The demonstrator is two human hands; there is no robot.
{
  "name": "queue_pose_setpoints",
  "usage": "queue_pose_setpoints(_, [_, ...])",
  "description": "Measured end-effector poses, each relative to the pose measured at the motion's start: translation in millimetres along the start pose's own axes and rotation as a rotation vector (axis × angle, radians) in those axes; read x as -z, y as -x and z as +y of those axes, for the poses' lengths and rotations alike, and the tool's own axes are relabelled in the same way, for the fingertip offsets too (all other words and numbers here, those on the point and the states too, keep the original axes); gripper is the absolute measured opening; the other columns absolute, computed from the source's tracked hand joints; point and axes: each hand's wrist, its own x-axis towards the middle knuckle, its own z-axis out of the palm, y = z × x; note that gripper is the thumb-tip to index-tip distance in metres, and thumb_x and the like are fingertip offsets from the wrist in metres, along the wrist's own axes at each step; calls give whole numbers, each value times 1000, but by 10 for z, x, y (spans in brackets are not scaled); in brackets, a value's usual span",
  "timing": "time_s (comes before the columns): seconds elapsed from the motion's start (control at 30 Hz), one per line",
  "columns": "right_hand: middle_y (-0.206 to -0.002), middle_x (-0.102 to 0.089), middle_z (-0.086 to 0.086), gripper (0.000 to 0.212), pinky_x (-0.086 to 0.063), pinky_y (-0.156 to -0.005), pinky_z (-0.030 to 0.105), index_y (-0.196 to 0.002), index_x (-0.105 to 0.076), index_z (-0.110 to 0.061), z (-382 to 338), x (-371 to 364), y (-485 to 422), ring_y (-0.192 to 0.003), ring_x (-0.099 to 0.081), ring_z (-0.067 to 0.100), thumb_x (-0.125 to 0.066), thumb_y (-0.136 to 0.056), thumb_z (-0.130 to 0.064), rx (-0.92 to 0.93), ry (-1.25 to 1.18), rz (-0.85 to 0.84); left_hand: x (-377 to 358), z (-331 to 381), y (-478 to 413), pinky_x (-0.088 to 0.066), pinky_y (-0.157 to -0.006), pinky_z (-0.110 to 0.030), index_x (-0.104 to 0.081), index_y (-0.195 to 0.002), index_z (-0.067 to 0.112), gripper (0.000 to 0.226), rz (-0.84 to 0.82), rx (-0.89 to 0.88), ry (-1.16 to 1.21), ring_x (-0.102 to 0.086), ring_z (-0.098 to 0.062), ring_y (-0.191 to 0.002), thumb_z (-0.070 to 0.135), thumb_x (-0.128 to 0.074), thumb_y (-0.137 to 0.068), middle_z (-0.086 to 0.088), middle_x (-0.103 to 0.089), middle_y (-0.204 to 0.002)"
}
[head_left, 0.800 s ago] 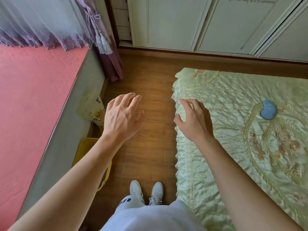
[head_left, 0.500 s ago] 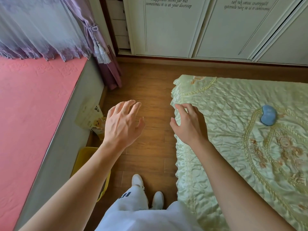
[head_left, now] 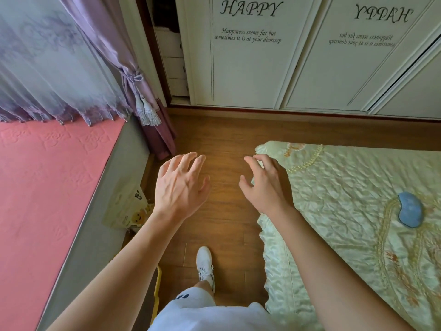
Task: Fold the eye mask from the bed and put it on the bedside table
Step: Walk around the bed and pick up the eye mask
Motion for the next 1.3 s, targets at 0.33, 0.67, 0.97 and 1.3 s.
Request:
queue_pose_setpoints(0.33, [-117, -64, 14, 44, -54, -84, 38, -122, -66, -8, -163, -281, -1468, -97, -63, 30, -63, -84, -29, -86, 14, -16, -128, -666, -1622, -45, -101, -47, -54, -134, 19, 53, -37, -27, 68, -56, -29, -121, 46, -48, -89, -3, -62, -134])
queue_pose_setpoints(0.67, [-117, -62, 13, 49, -55, -85, 50, -123, -63, -10, 361, -515, -2831, -100, -63, 33, -50, -84, -36, -189, 2, -62, -542, -682, -3136, -47, -99, -48, -54, -134, 20, 56, -106, -82, 39, -55, -29, -124, 50, -45, -88, -3, -62, -135])
queue_pose_setpoints(0.97, [-133, -56, 21, 47, -50, -101, 53, -133, -60, -7, 1243, -329, -4682, -121, -57, 39, -62, -89, -24, -304, -90, -48, -922, -190, -5224, -43, -103, -48, -52, -135, 22, 56, -108, -159, 0, -54, -29, -125, 51, -47, -87, -5, -60, -136])
queue_pose_setpoints(1.3, [-146, -56, 9, 53, -52, -102, 41, -144, -50, -23, 2035, -22, -6073, -127, -58, 25, -54, -95, -44, -294, 204, -43, -1265, 299, -7015, -47, -99, -48, -55, -131, 21, 50, -96, -244, 31, -59, -29, -121, 46, -47, -89, -4, -64, -134])
